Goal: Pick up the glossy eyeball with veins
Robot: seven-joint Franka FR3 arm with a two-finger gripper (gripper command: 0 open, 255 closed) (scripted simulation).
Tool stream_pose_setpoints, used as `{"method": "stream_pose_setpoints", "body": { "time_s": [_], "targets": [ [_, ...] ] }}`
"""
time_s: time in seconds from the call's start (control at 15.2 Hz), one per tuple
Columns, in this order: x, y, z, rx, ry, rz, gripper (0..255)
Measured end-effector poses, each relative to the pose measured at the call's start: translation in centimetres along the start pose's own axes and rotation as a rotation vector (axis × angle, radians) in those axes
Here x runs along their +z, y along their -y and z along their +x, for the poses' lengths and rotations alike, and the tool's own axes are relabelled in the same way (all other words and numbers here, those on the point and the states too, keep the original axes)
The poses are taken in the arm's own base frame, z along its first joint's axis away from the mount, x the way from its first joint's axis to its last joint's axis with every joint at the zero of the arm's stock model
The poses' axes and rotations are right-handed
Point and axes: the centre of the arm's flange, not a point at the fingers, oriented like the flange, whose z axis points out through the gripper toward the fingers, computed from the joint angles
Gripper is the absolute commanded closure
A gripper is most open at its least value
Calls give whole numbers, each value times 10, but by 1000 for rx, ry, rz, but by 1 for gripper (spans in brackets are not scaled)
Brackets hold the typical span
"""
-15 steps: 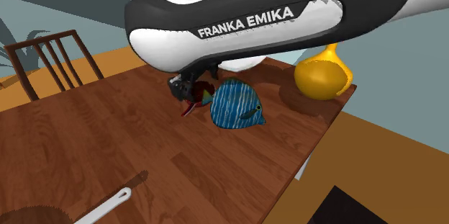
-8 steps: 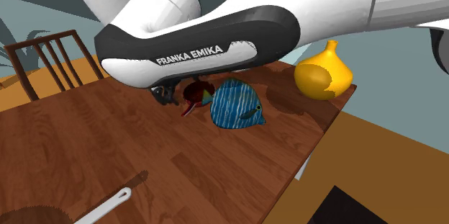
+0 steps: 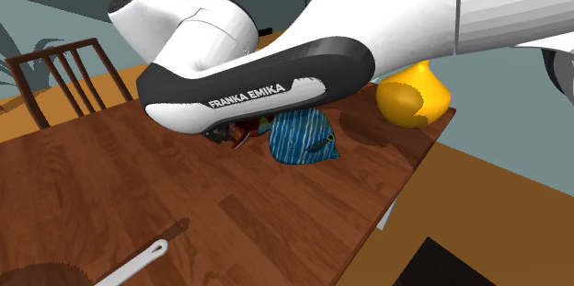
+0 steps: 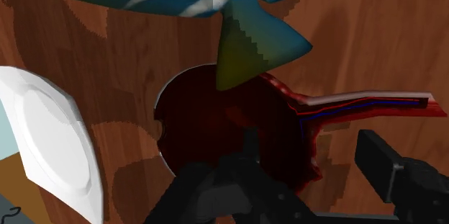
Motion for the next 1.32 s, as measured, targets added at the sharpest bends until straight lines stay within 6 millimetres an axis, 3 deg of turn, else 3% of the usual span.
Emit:
{"method": "stream_pose_setpoints", "body": {
  "time_s": [0.66, 1.32],
  "targets": [
    [-2, -1, 0, 0, -1, 0, 255],
    [-46, -25, 5, 0, 0, 0, 255]
  ]
}}
